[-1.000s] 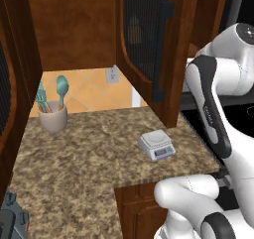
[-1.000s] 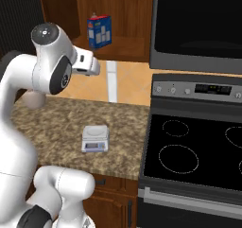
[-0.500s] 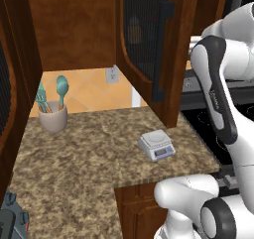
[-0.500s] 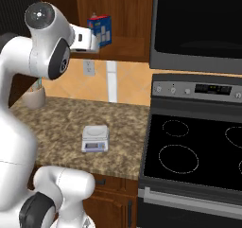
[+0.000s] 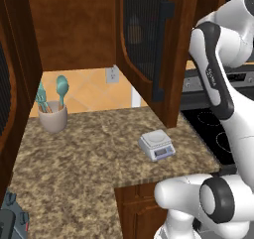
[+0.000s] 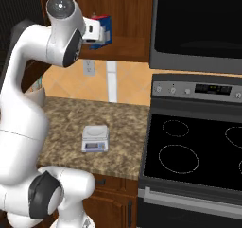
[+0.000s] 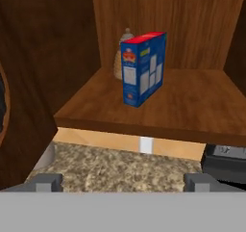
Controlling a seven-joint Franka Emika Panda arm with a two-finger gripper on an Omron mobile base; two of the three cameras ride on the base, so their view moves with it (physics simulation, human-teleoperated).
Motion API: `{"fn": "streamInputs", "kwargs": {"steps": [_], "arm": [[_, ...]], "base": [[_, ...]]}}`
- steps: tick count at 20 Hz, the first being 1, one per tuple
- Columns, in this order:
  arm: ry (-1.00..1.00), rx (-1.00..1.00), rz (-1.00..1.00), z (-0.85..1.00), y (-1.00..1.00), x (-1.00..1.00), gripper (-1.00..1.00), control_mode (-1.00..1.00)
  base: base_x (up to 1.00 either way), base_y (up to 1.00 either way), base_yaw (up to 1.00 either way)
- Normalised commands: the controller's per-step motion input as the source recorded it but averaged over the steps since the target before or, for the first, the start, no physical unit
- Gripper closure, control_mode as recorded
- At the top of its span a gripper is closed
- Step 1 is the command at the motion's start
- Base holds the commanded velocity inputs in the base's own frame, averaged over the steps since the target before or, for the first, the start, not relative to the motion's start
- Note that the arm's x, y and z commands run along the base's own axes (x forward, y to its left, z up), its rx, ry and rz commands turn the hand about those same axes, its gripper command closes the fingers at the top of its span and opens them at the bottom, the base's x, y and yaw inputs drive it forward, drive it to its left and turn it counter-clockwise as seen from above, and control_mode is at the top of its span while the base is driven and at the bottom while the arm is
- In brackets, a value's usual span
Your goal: Pick the boxed food and place it on the digital scale for weighing, and close the cabinet.
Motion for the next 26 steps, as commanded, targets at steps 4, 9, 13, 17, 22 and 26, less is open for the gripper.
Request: {"fn": "streamInputs", "kwargs": {"steps": [4,9,13,17,22,26], "arm": [[0.0,0.0,0.01,0.0,0.24,0.43,-1.0,-1.0],[0.0,0.0,0.0,0.0,0.25,0.53,-1.0,-1.0],[0.0,0.0,0.0,0.0,0.01,0.54,-1.0,-1.0],[0.01,0.0,0.0,0.0,0.0,0.54,-1.0,-1.0],[0.02,0.0,0.0,0.0,0.03,0.52,-1.0,-1.0],[0.03,0.0,0.0,0.0,0.03,0.45,-1.0,-1.0]], "base": [[0.0,0.0,0.0],[0.0,0.0,0.0],[0.0,0.0,0.0],[0.0,0.0,0.0],[0.0,0.0,0.0],[0.0,0.0,0.0]]}}
